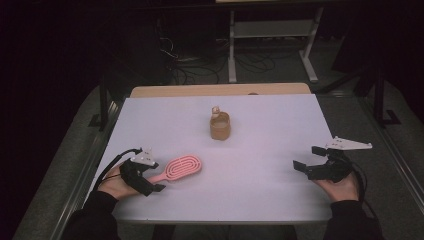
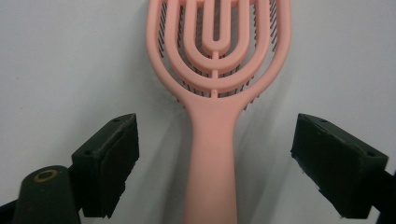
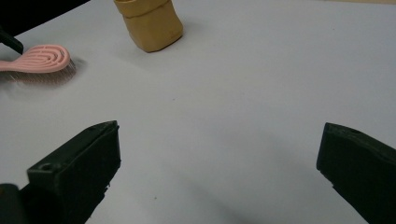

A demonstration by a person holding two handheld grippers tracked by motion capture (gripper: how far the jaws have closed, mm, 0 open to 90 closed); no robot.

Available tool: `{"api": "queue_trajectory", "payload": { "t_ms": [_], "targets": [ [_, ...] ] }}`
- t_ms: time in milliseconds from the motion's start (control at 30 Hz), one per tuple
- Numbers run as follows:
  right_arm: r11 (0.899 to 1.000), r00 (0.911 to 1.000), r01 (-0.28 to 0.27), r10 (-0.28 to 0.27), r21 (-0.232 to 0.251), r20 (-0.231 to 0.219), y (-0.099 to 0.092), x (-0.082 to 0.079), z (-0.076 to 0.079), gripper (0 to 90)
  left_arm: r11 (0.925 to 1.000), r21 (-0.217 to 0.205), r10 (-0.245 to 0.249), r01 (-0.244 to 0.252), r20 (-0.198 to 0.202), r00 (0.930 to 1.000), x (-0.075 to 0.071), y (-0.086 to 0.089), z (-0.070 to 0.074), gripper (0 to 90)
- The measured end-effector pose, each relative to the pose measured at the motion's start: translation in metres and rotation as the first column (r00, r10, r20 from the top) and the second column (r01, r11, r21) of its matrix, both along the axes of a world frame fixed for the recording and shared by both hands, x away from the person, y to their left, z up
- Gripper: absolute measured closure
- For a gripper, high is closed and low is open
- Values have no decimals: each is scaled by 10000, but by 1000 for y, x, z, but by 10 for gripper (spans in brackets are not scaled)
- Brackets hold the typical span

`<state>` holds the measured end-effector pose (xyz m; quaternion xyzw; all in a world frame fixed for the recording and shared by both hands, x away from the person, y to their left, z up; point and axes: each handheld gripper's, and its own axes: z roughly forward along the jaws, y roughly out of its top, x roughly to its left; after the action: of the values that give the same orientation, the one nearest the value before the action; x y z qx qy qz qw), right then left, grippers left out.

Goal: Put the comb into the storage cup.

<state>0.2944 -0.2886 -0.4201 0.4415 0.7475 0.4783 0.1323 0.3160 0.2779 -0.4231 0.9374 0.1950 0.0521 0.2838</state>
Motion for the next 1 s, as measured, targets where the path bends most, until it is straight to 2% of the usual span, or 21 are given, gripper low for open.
{"api": "queue_trajectory", "payload": {
  "t_ms": [300,400,467,633,767,833,1000],
  "targets": [
    [10000,10000,-51,50,-61,-59,1,1,0,0,9989,356,-309,316,-201,9993,1,-6,-4,271],
    [10000,10000,-64,64,-64,-66,1,1,0,0,9990,304,-317,321,-116,9994,1,-6,-4,321],
    [10000,10000,-66,66,-68,-62,1,1,-1,0,9982,418,-431,424,153,9990,1,-6,-3,369],
    [9999,10000,-64,63,-113,-54,2,1,-1,0,9975,583,-420,404,277,9987,2,-5,-4,431],
    [9998,10000,-88,87,-151,-46,2,1,-1,0,9983,466,-358,339,405,9985,3,-4,-1,486],
    [9998,10000,-85,84,-169,-37,2,1,-1,0,9982,481,-364,347,346,9987,4,-3,-1,537],
    [9998,10000,-90,89,-157,-43,2,1,0,0,9970,527,-578,568,171,9982,4,-7,-2,582]
  ]
}}
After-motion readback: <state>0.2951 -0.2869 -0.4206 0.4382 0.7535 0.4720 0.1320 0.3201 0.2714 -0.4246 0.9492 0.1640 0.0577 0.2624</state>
